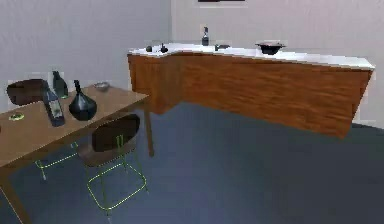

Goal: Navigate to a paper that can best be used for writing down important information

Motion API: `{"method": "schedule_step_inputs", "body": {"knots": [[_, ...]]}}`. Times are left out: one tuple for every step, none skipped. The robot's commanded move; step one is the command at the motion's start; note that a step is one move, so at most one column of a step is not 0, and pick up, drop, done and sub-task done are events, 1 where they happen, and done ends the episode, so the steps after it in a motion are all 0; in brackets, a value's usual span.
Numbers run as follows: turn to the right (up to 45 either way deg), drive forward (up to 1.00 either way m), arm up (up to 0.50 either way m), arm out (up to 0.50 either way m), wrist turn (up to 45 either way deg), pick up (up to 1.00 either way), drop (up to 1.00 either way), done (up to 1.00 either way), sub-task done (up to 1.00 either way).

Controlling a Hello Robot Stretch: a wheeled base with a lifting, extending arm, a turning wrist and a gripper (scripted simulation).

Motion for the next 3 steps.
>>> {"method": "schedule_step_inputs", "body": {"knots": [[-45.0, 0.0, 0.0, 0.0, 0.0, 0.0, 0.0, 0.0, 0.0], [-45.0, 0.0, 0.0, 0.0, 0.0, 0.0, 0.0, 0.0, 0.0], [-45.0, 0.0, 0.0, 0.0, 0.0, 0.0, 0.0, 0.0, 0.0]]}}
